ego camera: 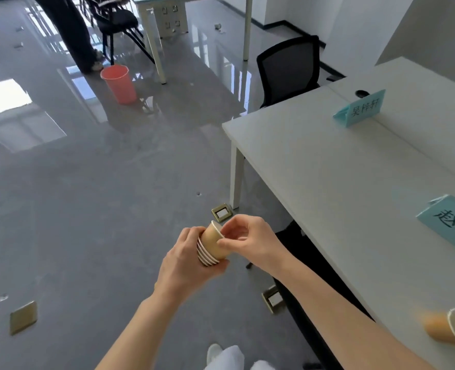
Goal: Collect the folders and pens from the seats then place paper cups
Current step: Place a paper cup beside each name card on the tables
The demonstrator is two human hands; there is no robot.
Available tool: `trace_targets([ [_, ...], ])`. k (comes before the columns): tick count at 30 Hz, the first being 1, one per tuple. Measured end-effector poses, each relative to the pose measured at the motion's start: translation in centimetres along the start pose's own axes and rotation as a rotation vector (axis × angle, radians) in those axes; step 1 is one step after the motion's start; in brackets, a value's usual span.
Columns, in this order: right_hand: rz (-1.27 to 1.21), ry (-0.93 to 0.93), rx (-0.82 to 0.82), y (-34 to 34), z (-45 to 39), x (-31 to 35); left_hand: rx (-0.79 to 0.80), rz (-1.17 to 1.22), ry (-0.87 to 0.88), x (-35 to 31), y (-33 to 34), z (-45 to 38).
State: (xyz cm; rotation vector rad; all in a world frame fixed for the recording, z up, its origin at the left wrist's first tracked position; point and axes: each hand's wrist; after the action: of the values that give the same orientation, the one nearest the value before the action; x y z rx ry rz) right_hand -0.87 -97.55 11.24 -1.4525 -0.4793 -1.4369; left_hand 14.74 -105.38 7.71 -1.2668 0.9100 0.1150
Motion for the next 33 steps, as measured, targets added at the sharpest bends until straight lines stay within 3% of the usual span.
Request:
trace_targets([
  [3, 0.040, 0.043, -0.060, 1.6, -2.2, 0.8, -0.042, 0.020, -0.004, 1.3, -1.0, -2.6],
  [8, -0.118, 0.269, 0.080, 2.7, -6.8, 1.6, -0.032, 0.027, 0.027, 2.0, -1.5, -8.1],
  [22, -0.561, 0.403, -0.109, -2.4, -29.9, 4.0, 0.048, 0.017, 0.009, -0.7, 0.3, -32.8],
  [33, -0.616, 0.386, -0.199, -3.4, -44.8, 6.9, 0.124, 0.055, 0.117, -1.4, 0.6, -49.3],
])
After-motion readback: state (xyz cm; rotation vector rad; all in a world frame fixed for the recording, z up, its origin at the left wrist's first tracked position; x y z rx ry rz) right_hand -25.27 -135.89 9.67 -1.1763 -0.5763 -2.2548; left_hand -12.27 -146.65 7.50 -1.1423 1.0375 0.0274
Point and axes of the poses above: each hand's wrist, its own z-axis away from the middle knuckle, its own y-axis out of the palm, x = y × z, and after that the axes turned 9 degrees about -x, right-handed
